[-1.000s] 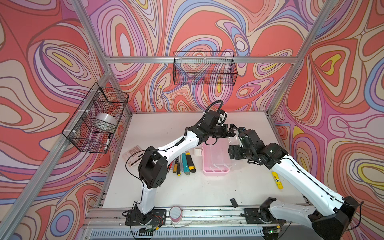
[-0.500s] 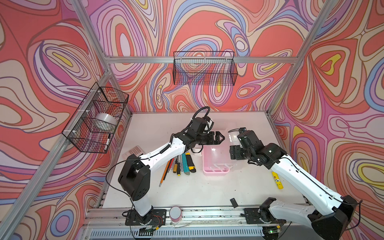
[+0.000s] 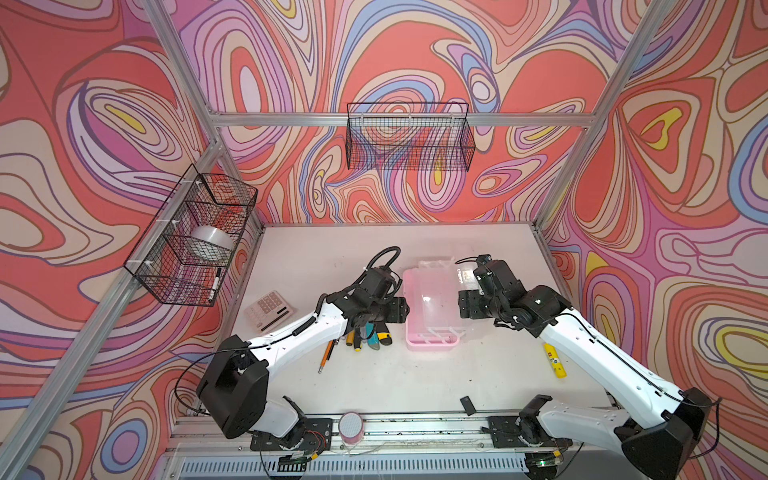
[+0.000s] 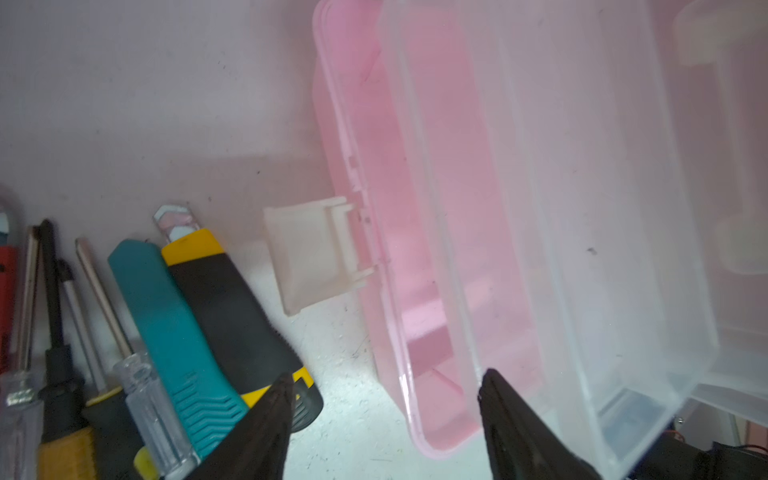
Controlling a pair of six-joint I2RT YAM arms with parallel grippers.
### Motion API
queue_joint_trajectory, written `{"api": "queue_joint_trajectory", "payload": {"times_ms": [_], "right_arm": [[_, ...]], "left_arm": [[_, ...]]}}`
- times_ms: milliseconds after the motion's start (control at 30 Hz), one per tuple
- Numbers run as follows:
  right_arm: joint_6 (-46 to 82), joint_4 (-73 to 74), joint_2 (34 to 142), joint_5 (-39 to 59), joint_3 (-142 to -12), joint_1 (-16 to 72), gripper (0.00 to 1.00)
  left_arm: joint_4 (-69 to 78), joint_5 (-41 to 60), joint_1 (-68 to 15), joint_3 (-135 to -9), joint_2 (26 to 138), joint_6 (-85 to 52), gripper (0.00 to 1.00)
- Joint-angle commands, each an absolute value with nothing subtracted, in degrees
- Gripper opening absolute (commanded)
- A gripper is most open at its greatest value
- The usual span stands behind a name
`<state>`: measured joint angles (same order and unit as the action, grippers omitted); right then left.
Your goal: Pack the tool kit
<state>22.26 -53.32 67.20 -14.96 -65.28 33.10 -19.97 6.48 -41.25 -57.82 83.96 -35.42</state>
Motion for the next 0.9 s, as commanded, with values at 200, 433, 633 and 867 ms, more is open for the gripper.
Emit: {"api": "queue_joint_trajectory", "payload": {"times_ms": [200, 433, 633, 867], "right_arm": [[23.41, -52.05, 67.15, -14.15, -64.07, 33.31, 0.92], [23.64, -51.59, 66.89, -14.54, -62.81, 33.26, 0.92], [23.77, -52.69, 65.08, -15.81, -61.31, 32.4, 0.92], [23.35, -55.52, 61.33, -15.3, -59.24, 22.62, 0.91]], "left_arm": [[-15.51, 6.13, -41.82, -56.08, 88.56, -37.89, 0.65], [-11.33, 8.52, -43.0, -56.94, 93.38, -39.43, 0.65], [-9.28, 8.19, -43.44, -57.22, 97.17, -41.15, 0.65], [-8.8, 7.59, -43.47, -56.27, 98.25, -41.48, 0.65]]}}
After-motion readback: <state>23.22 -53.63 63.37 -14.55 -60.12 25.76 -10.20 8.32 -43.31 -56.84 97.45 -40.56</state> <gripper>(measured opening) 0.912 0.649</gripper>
